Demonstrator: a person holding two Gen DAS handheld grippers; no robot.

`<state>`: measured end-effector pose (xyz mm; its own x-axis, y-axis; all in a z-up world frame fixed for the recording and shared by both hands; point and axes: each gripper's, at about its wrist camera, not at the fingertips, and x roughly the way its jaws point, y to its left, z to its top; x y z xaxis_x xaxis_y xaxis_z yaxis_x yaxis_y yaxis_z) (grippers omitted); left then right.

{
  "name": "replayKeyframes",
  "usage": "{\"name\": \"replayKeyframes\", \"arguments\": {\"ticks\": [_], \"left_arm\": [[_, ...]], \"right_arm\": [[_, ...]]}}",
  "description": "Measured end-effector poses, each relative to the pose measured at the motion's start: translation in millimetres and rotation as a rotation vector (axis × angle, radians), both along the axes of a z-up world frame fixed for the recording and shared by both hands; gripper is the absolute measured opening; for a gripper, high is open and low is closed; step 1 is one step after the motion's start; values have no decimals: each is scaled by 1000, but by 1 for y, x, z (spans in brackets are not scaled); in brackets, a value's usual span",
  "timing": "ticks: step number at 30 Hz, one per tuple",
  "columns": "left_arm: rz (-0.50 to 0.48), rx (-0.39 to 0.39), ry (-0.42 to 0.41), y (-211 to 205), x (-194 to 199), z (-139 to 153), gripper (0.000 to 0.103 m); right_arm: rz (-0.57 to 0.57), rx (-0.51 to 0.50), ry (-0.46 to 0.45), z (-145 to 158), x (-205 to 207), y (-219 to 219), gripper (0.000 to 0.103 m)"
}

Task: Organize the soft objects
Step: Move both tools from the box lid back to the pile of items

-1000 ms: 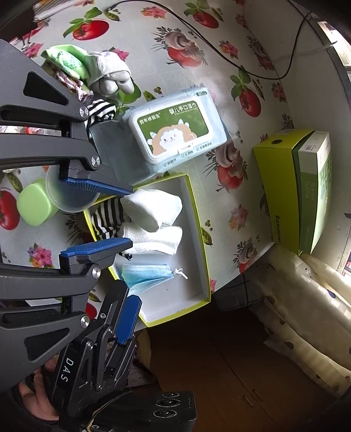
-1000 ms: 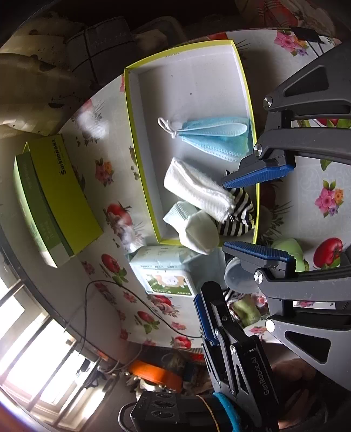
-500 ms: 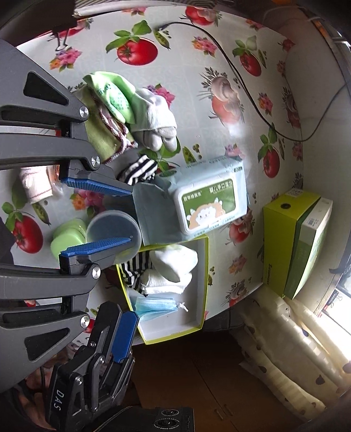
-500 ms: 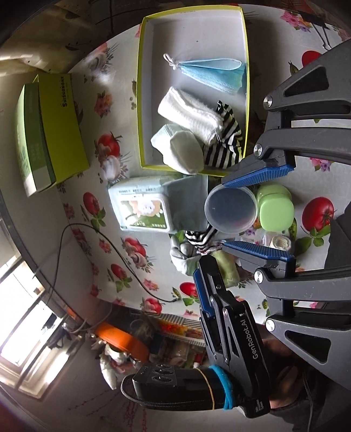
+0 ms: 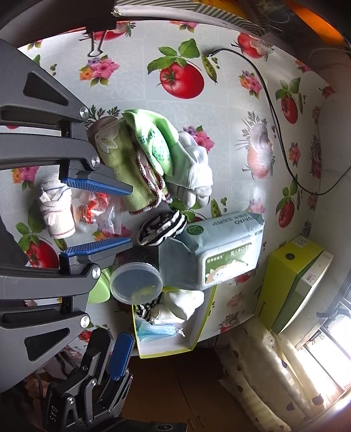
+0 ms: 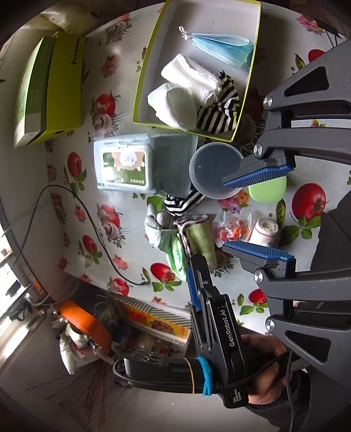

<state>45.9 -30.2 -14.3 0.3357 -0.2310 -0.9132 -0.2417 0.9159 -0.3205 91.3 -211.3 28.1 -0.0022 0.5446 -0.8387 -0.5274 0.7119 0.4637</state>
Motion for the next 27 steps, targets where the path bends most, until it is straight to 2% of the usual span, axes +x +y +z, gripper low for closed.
{"name": "replayKeyframes", "arguments": {"ticks": [15, 27], "left_arm": [[77, -13, 45, 27, -19, -19, 34], [177, -25, 74, 62, -42, -34, 34]], "right_arm": [[148, -66, 53, -29, -18, 41, 41], [258, -227, 89, -76, -24, 104, 41]]}}
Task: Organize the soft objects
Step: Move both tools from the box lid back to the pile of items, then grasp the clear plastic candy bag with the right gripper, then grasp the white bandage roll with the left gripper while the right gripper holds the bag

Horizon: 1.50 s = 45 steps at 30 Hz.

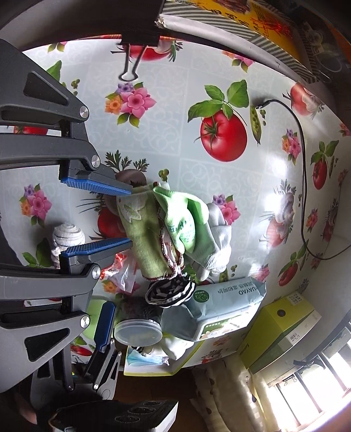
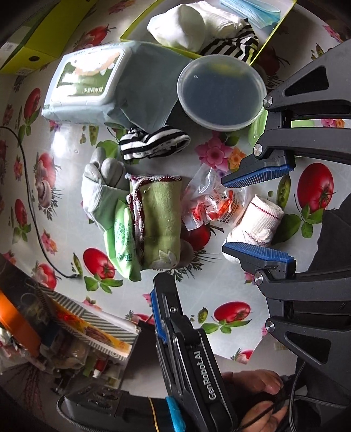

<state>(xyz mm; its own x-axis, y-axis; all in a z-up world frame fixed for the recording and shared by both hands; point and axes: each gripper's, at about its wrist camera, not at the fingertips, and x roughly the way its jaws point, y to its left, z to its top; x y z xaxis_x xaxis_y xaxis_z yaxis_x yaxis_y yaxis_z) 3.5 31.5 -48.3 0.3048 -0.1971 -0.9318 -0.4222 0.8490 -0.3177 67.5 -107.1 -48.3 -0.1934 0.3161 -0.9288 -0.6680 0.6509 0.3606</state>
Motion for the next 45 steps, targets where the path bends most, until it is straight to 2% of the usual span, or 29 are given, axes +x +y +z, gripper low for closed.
{"name": "replayKeyframes", "arguments": {"ticks": [11, 13, 17, 25, 29, 39, 45], "left_arm": [[63, -28, 16, 17, -21, -10, 34], [63, -31, 18, 17, -20, -11, 34], [50, -34, 13, 16, -16, -10, 34], [3, -48, 11, 10, -2, -10, 34], [-52, -63, 11, -1, 2, -11, 34], [-178, -98, 32, -32, 2, -14, 34], [-219, -84, 42, -43, 0, -15, 39]], "right_arm": [[78, -164, -24, -43, -5, 35, 41], [73, -164, -28, -45, -3, 35, 34], [59, -126, -41, -35, 1, 27, 28], [-11, -9, -69, 7, 5, -1, 28], [-49, 26, -72, 21, 8, -13, 28], [-68, 58, -71, 41, 2, -35, 28], [-9, 29, -33, 33, -17, -42, 28]]}}
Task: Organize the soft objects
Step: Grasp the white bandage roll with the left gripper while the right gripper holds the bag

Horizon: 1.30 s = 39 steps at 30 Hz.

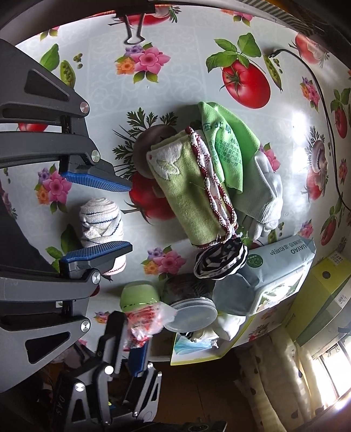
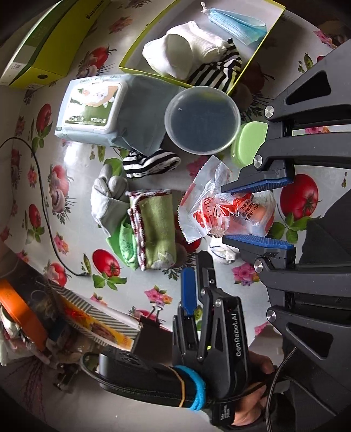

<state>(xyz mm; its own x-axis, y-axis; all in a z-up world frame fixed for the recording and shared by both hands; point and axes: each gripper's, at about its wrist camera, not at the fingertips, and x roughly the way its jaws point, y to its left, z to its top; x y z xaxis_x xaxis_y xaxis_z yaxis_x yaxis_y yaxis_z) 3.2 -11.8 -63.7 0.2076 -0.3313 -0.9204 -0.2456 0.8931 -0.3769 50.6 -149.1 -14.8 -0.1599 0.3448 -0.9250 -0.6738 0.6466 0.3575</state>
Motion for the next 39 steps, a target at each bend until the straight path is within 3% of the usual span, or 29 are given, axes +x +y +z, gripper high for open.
{"name": "replayKeyframes", "arguments": {"ticks": [12, 17, 23, 29, 39], "left_arm": [[41, 39, -8, 8, -9, 0, 39], [32, 39, -6, 7, -9, -3, 39], [33, 14, -27, 13, -12, 1, 39], [17, 29, -63, 18, -9, 7, 39], [-237, 27, -78, -21, 16, -7, 43]], "right_arm": [[167, -138, 201, -60, -54, 7, 28], [161, -186, 174, -80, -54, 18, 28], [45, -96, 62, -55, -27, 24, 28], [21, -77, 25, -43, -20, 23, 28], [-66, -61, -8, -21, -5, 1, 28]]}}
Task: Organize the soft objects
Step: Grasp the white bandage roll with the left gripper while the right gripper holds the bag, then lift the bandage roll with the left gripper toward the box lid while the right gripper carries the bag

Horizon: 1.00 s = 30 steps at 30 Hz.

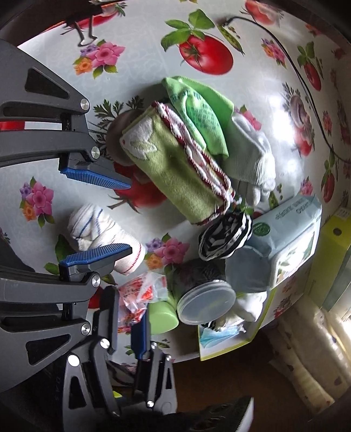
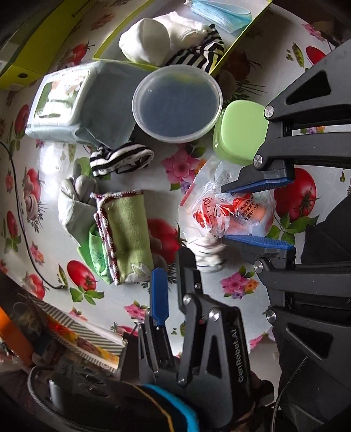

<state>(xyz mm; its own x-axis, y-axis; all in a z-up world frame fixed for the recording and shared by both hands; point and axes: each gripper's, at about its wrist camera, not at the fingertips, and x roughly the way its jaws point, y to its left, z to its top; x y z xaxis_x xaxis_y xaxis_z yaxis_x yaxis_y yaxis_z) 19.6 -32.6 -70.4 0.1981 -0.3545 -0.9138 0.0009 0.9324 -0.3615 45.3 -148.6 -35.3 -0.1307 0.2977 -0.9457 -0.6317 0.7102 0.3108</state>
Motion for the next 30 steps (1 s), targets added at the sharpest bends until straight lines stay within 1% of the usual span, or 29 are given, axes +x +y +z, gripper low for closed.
{"name": "replayKeyframes", "arguments": {"ticks": [6, 8, 10, 12, 15, 17, 19, 25, 27, 30], "left_arm": [[-137, -58, 3, -25, 1, -1, 44], [-174, -65, 8, -35, 1, -2, 44], [-202, -44, 24, -42, 2, -6, 49], [-222, -34, 38, -49, 3, -11, 49], [-246, 12, 61, -57, 4, -19, 49], [-250, 40, 82, -58, 3, -26, 49], [-240, 48, 95, -59, 1, -30, 49], [-203, 67, 94, -58, -3, -31, 47], [-178, 78, 83, -55, -4, -29, 47], [-112, 68, 59, -41, -1, -18, 47]], "right_arm": [[-87, 29, -24, 17, 14, -21, 28], [-107, 35, -26, 20, 16, -25, 28], [-118, 39, -29, 22, 18, -28, 28], [-123, 41, -28, 23, 18, -29, 28], [-117, 44, -29, 24, 17, -29, 28], [-113, 47, -31, 25, 16, -29, 28], [-113, 49, -32, 26, 16, -30, 28], [-119, 51, -34, 27, 16, -33, 28], [-121, 56, -37, 28, 17, -33, 28], [-129, 63, -45, 31, 18, -35, 28]]}}
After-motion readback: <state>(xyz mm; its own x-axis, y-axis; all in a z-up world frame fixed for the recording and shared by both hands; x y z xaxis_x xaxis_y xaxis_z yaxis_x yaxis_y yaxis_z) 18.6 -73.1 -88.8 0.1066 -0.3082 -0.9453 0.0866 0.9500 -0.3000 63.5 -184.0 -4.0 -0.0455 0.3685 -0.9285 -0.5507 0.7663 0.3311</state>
